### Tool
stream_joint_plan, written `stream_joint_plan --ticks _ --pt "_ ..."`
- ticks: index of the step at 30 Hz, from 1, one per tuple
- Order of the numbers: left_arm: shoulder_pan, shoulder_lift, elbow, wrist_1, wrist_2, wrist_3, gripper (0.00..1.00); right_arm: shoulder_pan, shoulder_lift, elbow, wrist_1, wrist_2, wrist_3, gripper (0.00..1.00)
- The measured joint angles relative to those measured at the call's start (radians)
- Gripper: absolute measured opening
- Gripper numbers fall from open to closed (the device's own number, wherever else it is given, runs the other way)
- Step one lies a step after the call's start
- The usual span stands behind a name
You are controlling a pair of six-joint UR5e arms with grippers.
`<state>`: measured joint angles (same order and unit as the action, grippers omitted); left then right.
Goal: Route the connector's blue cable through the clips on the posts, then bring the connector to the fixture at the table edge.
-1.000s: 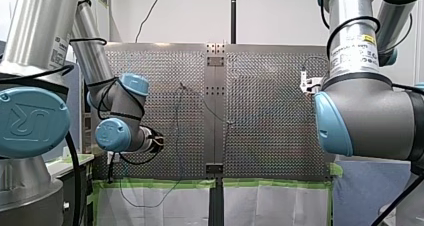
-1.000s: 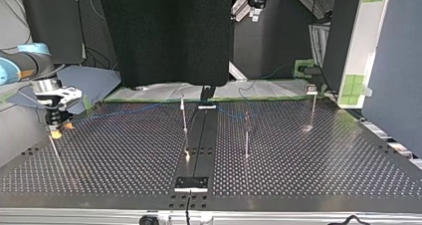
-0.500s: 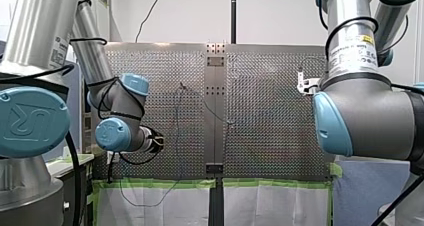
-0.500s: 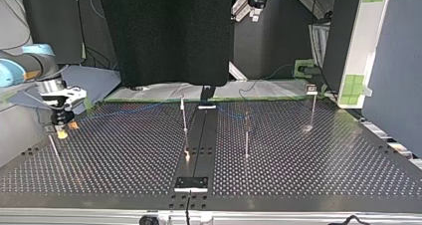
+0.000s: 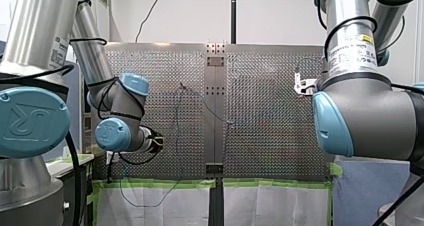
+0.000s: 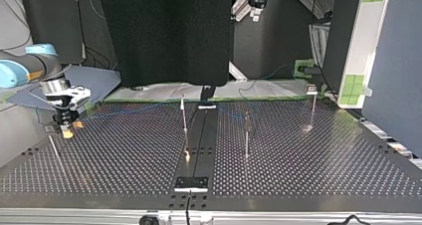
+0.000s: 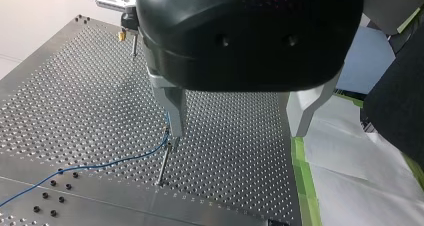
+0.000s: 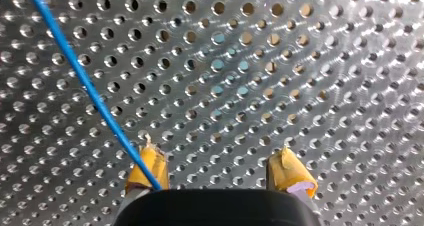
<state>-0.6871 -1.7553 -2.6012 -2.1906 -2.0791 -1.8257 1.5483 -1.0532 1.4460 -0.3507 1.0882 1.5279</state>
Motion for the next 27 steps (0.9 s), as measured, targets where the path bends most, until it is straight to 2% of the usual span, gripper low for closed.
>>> stream_joint_plan --ticks 12,23,27 --pt "0.000 0.000 0.000 0.000 -0.002 0.002 1.00 0.015 -0.002 0.000 0.060 0.003 -0.080 1.00" --pt "0.000 0.000 0.000 -0.001 -0.002 0.002 1.00 0.030 -0.025 0.001 0.124 0.009 -0.121 1.00" --pt "0.000 0.000 0.000 -0.002 -0.002 0.002 1.00 0.033 -0.026 0.004 0.144 0.014 -0.129 1.00"
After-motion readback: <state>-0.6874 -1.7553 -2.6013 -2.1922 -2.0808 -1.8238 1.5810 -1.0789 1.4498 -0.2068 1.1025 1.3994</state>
